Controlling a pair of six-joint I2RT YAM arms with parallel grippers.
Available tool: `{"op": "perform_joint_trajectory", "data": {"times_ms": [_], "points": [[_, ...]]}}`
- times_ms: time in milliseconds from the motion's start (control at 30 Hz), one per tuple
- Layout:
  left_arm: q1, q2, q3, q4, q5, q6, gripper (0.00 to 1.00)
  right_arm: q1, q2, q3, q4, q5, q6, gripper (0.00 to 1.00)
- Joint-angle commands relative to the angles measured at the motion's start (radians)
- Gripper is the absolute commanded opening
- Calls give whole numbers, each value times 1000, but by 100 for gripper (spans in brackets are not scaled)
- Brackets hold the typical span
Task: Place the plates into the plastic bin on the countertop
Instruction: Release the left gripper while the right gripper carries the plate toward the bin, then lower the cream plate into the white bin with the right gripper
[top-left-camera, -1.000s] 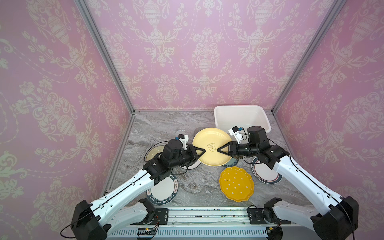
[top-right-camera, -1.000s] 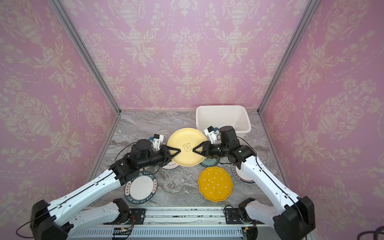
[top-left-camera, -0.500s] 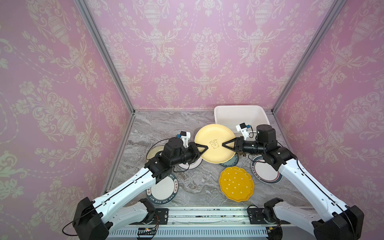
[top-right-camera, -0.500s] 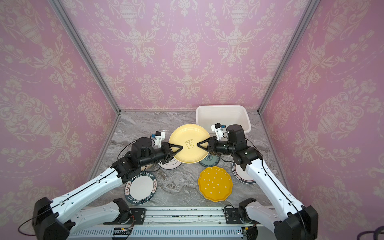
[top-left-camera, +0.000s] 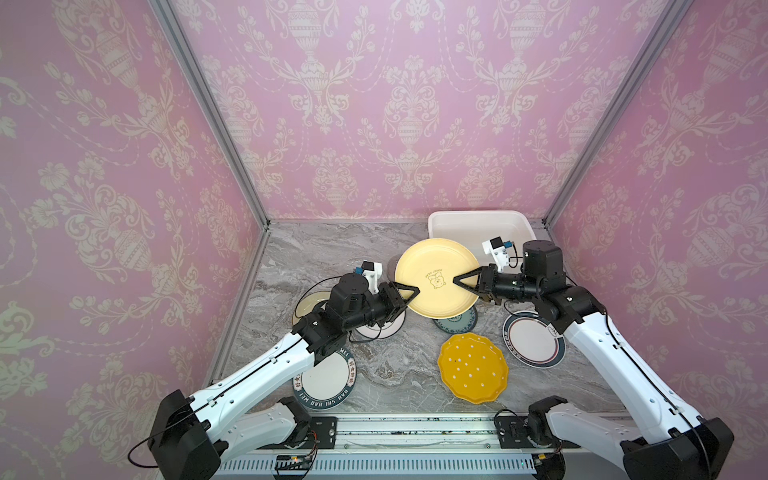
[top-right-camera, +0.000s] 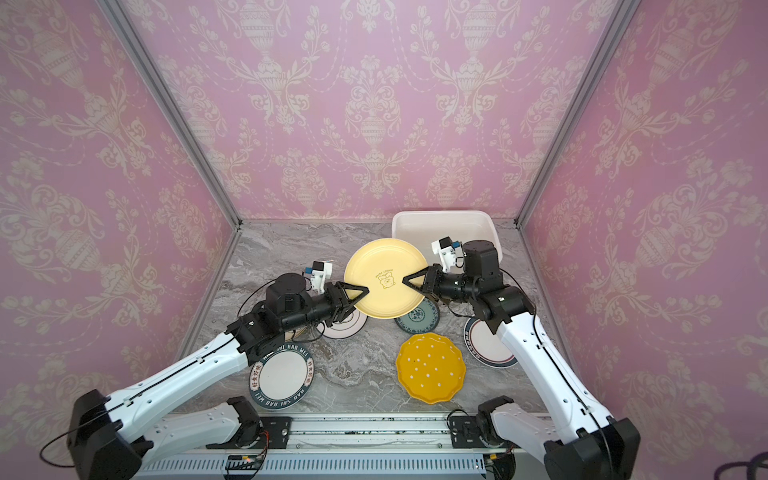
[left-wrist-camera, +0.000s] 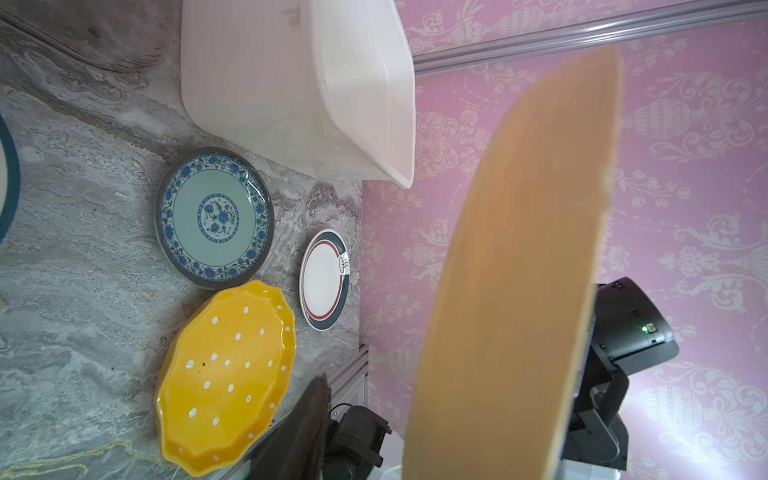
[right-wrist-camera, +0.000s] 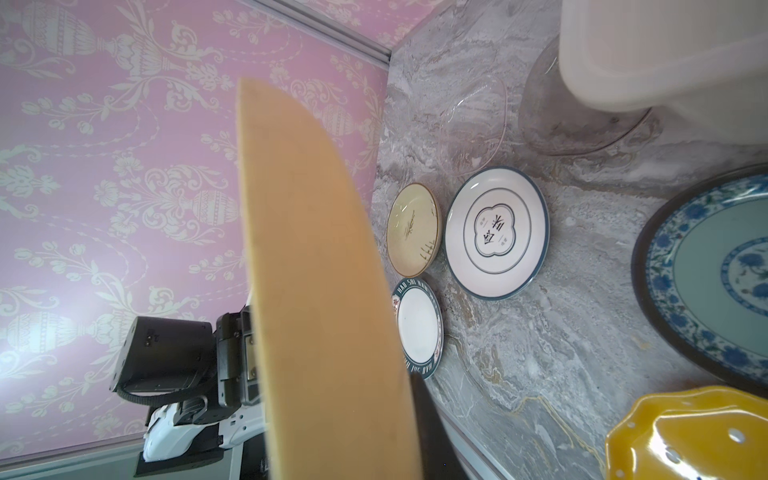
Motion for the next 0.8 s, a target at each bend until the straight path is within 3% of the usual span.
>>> {"op": "perform_joint_trajectory", "data": {"times_ms": [0, 200, 567, 767], "points": [[-2, -48, 49, -68, -95, 68, 55, -50, 40, 129, -92, 41, -96, 7], [8, -139, 40, -142, -258, 159, 65, -120, 170, 303, -207, 128, -187, 7], [32, -69, 45, -157, -220, 240, 65, -166, 467, 573, -287, 322, -325, 6], [32, -24, 57, -147, -193, 256, 66, -194, 593, 669, -277, 354, -328, 5]]}}
